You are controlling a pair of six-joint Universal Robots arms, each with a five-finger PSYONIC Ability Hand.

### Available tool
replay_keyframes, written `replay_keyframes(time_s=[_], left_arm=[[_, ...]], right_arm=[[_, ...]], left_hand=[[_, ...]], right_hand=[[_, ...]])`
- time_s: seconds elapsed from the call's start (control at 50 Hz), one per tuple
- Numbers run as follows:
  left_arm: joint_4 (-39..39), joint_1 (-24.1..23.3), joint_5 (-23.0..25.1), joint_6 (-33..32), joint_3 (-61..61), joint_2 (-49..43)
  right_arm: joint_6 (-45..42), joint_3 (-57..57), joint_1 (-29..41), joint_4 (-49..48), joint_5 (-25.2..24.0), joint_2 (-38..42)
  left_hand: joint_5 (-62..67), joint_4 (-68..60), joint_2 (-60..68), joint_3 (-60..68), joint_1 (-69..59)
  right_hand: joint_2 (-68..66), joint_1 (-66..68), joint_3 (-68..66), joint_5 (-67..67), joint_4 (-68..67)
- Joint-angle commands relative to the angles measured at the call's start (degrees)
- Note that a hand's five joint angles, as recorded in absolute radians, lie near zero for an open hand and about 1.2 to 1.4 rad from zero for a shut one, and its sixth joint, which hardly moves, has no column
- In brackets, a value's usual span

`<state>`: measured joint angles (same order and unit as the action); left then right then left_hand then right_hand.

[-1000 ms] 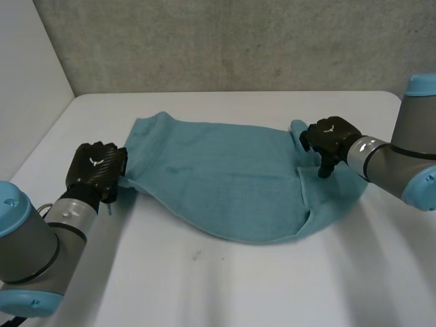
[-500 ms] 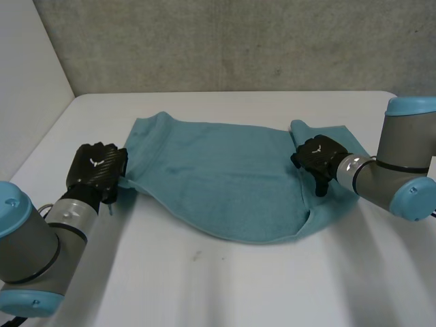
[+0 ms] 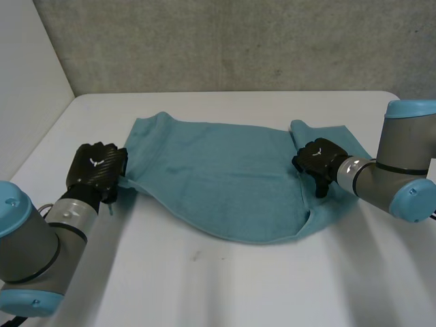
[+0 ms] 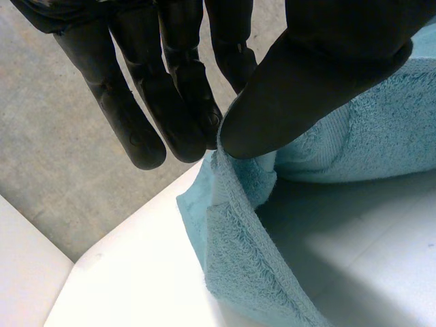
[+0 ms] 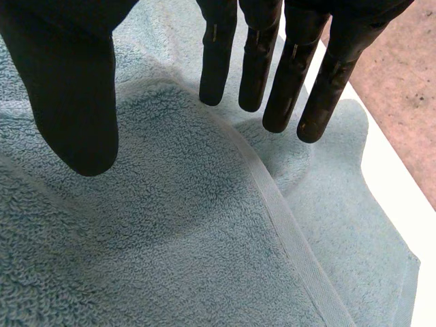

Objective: Fold the laundry

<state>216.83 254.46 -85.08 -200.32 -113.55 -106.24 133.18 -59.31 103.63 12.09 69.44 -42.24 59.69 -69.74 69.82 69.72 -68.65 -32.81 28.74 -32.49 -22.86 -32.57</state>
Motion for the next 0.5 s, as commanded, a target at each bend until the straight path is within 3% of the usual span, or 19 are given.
replay_keyframes(time_s=[0.02, 0.04, 0.08, 0.1, 0.12, 0.26, 0.36, 0.42, 0.5], left_arm=[[0.0, 0.07, 0.0, -0.07, 0.0, -0.02], [0.0, 0.07, 0.0, -0.07, 0.0, -0.02], [0.0, 0.07, 0.0, -0.07, 0.0, -0.02], [0.0, 0.07, 0.0, -0.07, 0.0, -0.02], [0.0, 0.07, 0.0, -0.07, 0.0, -0.02], [0.0, 0.07, 0.0, -0.15, 0.09, -0.02], [-0.09, 0.6, -0.09, -0.24, 0.35, 0.07], [-0.26, 0.78, -0.18, -0.33, 0.35, 0.33], [-2.8, 0.86, -0.18, -1.2, 0.61, 1.29]], right_arm=[[0.15, -0.11, 0.25, -0.14, -0.1, 0.14], [0.15, -0.11, 0.25, -0.14, -0.1, 0.14], [0.15, -0.28, 0.25, -0.31, -0.18, 0.23], [0.15, -0.28, 0.25, -0.31, -0.18, 0.23], [0.23, -0.28, 0.16, -0.66, -0.18, 0.14], [4.28, -1.16, 0.08, -4.97, 1.57, -1.53], [14.72, -6.33, -0.8, -5.15, 3.77, -11.08], [16.14, -8.9, -1.95, -5.41, 4.47, -13.66], [15.88, -18.44, -9.57, -5.06, 5.18, -23.56]], left_hand=[[10.31, -10.26, 10.18, 10.28, -11.35], [10.31, -10.26, 10.18, 10.28, -11.35], [10.31, -10.26, 10.18, 10.28, -11.35], [10.31, -10.26, 10.18, 10.28, -11.35], [10.31, -10.26, 10.18, 10.28, -11.35], [10.31, -10.26, 10.18, 10.28, -11.35], [10.31, -10.26, 10.18, 10.28, -11.35], [10.31, -10.26, 10.18, 10.28, -11.35], [10.31, -10.26, 10.18, 10.28, -11.35]], right_hand=[[-11.02, 15.09, -11.34, -10.97, -11.26], [-11.08, 15.15, -11.41, -11.03, -11.33], [-30.82, 34.89, -31.14, -30.77, -31.06], [-30.93, 35.0, -31.25, -30.88, -31.18], [-47.03, 51.09, -47.35, -46.98, -47.27], [-47.19, 51.26, -47.51, -47.14, -47.43], [-47.19, 51.26, -47.51, -47.14, -47.43], [-47.19, 51.26, -47.51, -47.14, -47.43], [-47.19, 51.26, -47.51, -47.14, -47.43]])
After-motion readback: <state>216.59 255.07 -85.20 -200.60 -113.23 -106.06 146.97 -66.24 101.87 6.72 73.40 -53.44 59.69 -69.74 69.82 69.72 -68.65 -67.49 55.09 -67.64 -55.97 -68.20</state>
